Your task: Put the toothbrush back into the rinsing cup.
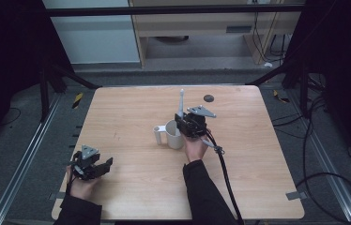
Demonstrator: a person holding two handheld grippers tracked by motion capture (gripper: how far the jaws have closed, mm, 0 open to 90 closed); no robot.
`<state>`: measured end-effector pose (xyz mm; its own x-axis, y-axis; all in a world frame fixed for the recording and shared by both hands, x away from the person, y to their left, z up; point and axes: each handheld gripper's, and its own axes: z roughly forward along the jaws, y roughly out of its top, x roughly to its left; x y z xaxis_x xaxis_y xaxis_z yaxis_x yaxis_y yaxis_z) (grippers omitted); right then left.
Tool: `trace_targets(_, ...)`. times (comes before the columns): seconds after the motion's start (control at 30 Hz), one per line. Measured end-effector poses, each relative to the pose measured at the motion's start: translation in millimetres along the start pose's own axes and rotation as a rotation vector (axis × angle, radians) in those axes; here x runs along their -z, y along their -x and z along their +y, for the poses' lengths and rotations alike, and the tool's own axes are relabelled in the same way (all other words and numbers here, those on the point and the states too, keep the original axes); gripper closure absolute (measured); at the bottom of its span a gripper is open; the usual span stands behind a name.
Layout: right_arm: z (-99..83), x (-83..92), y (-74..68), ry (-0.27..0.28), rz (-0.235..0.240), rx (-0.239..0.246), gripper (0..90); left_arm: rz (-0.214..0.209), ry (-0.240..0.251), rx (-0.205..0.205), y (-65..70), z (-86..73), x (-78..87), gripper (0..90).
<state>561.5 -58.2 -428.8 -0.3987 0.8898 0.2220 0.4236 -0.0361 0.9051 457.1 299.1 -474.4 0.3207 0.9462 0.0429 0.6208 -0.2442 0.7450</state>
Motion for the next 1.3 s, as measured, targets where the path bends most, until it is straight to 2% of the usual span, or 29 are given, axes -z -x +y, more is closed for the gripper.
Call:
trace_targets(0.3,-2.4,-1.4,2.6,-0.024,-0.007,0.002,66.9,0.000,0.001,0.000,0.0,-0.1,0.1,41.8)
trace_targets(0.67,-3.1,-2.1,4.3,-0.020,0.003,0.014,65.9,0.000,0.001,-0.002,0.1,0.0,0.1,41.7)
trace_targets(1.3,-2.8,-4.3,4.3,-0.019,-0.007,0.038,56.8,-0.001,0.001,-0.003,0.3,0.0,0.1,41.6)
